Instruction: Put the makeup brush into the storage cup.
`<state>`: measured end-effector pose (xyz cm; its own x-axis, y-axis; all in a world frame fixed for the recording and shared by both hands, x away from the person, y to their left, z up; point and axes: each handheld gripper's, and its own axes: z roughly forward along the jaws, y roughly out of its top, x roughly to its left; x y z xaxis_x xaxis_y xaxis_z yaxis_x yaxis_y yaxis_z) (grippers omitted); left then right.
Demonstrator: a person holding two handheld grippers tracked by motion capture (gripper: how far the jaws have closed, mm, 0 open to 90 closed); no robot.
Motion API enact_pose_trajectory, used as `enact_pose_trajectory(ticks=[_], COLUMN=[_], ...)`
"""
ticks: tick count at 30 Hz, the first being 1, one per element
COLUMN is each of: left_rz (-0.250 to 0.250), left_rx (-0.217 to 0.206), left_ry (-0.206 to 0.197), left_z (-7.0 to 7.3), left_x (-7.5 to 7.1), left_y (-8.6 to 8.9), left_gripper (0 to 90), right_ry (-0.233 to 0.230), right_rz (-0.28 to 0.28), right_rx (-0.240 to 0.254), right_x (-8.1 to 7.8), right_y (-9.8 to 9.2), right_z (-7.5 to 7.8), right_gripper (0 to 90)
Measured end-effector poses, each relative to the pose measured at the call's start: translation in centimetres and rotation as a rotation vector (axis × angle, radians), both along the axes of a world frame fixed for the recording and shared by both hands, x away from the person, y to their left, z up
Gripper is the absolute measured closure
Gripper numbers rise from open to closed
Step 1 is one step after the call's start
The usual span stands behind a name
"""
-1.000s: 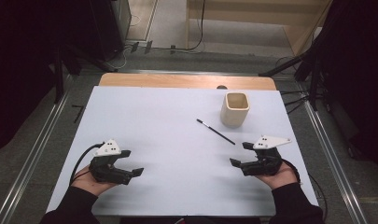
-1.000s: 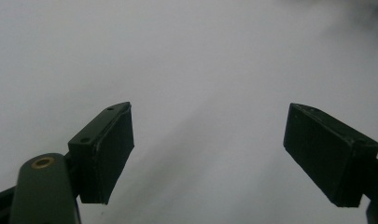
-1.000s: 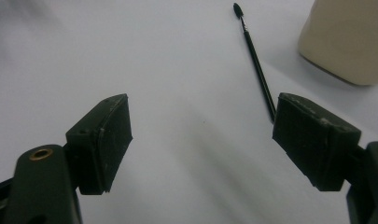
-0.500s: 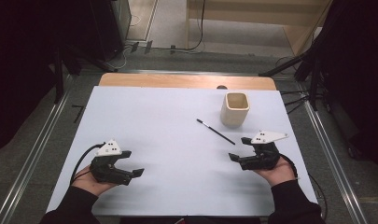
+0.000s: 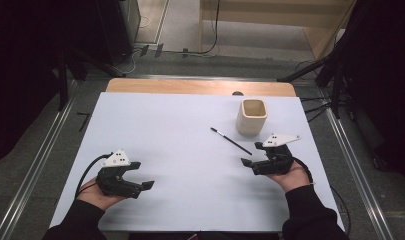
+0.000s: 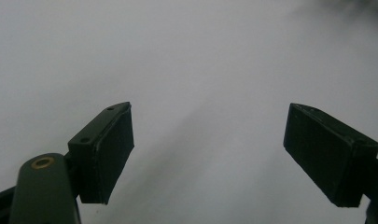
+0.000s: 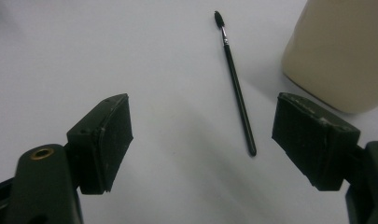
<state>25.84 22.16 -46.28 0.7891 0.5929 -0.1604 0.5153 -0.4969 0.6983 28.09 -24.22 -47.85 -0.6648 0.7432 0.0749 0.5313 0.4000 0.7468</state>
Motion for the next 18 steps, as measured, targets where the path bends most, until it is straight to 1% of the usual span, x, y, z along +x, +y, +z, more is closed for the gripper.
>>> enact_pose_trajectory(ticks=[3,4,8,11,13,16,18], left_rz=[-0.001,-0.001,-0.004,-0.004,-0.002,-0.003,-0.003], left_rx=[-0.003,-0.001,0.001,-0.001,0.0,0.0,0.0], left_ry=[0.001,0.003,0.004,0.001,0.005,0.006,0.008], left_z=[0.0,0.0,0.0,-0.1,-0.1,-0.1,-0.1], left_x=[0.0,0.0,0.1,0.1,0.1,0.1,0.1], left_y=[0.0,0.0,0.0,0.0,0.0,0.0,-0.1], left_gripper=[16.6,16.6,16.6,16.6,16.6,16.6,16.6], right_ry=[-0.001,0.005,0.002,0.008,0.002,0.005,0.011], right_rz=[-0.003,-0.008,-0.009,-0.005,-0.003,0.003,0.003], right_rx=[0.002,0.003,-0.002,-0.002,0.007,-0.003,0.0], right_x=[0.3,0.7,1.4,1.9,2.1,2.7,3.0], right_y=[0.1,0.1,0.4,0.8,1.0,1.3,1.4], right_z=[0.0,-0.1,0.0,0.1,0.1,0.1,0.1], right_gripper=[21.8,21.9,22.3,22.8,23.6,23.6,23.6])
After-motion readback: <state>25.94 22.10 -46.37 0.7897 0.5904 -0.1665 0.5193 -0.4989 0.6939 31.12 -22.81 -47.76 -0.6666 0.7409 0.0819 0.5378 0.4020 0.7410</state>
